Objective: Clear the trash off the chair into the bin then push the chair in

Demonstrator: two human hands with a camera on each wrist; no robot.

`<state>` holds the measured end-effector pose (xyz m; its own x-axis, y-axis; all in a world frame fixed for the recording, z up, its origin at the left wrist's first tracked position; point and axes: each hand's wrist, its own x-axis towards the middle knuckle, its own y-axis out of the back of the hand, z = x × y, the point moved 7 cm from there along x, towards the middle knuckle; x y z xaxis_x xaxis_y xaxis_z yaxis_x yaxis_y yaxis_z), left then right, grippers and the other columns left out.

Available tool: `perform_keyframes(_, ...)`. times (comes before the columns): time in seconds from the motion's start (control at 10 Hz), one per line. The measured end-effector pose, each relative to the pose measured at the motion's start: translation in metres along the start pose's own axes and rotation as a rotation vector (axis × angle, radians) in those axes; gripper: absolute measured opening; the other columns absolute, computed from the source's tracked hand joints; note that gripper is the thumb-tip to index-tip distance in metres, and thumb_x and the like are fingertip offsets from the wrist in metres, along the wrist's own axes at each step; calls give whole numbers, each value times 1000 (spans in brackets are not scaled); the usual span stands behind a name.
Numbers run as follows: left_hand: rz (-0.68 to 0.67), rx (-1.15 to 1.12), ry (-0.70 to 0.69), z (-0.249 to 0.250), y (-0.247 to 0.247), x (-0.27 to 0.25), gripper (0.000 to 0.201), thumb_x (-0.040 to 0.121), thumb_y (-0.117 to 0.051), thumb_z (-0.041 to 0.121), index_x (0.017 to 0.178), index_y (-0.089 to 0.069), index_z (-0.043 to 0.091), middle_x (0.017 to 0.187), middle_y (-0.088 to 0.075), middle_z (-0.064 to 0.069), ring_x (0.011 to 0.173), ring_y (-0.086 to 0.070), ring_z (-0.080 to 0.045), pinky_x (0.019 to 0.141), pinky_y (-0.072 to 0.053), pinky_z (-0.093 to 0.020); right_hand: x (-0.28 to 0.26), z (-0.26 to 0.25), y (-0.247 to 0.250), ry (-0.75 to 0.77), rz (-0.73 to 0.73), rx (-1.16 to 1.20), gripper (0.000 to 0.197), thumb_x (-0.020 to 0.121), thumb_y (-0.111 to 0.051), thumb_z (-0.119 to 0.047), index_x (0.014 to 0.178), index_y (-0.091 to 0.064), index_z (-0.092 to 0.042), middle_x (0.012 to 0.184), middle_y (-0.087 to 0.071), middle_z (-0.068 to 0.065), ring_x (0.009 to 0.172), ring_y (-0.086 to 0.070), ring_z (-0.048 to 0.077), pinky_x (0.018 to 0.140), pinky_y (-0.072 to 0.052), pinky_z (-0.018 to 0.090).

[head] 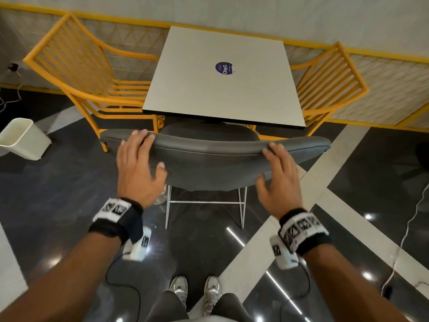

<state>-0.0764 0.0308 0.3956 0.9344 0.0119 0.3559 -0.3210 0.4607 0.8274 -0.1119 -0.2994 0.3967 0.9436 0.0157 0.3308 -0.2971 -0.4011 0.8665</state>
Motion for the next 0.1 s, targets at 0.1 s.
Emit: perform_keyframes(0.1, -104, -34, 120, -27, -17, -74, 56, 79, -50, 28, 132, -49, 11, 143, -43, -11, 135, -38, -30, 116, -27, -49, -84, 8, -40, -181, -323, 111, 50, 90, -56, -28, 138, -46, -25, 145, -39, -3, 122, -52, 15, 104, -48, 36)
